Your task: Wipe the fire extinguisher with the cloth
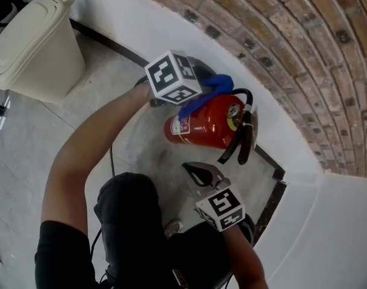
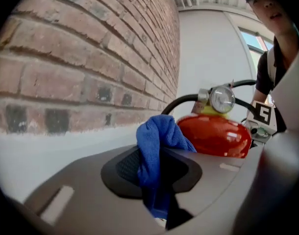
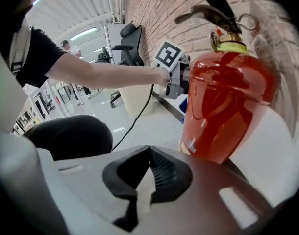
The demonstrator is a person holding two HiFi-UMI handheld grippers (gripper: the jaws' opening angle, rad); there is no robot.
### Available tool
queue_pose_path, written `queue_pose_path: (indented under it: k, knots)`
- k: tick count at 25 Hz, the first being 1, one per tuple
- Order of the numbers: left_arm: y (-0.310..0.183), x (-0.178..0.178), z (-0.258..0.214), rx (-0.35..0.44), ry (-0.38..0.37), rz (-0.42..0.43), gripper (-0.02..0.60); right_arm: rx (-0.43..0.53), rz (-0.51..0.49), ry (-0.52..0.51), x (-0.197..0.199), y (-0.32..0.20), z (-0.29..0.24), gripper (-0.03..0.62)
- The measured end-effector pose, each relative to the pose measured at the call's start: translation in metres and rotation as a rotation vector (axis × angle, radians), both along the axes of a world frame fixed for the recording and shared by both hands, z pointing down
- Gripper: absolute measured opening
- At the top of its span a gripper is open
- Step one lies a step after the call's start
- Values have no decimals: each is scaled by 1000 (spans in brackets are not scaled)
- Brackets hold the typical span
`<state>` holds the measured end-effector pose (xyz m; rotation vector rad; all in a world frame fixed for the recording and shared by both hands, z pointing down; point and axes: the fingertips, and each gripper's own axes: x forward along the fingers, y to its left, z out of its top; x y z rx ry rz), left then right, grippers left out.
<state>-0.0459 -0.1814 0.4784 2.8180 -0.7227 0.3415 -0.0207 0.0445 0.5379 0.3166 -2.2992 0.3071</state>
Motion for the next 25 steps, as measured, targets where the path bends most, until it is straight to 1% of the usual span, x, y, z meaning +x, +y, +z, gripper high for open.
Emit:
queue_pose_path:
  k: [7,9,11,15,19,21,25]
  knots:
    - [-2,15,-57,100,-2,90,78,6,41,-4,16,-3,-9,3]
    - [-4,22,-64,125,-5,99,78,13,44,-9,18,-6,-13,3]
    - [-9,24,-62,128,-9,96,78,21,42,-23,14,-7,-15,3]
    - [-18,24,-28,79,-55,70,77,23,39,-37,12,-2,-13,3]
    - [-21,27,33,3,-146,65,74,7,43,-36,18,3,-6,3]
    - [-20,26,62,-42,-178,66,74,-8,48,-31,22,4,-2,3]
    - [-18,25,105,-102,-214,59,74,-22,64,-22,26,4,5,3]
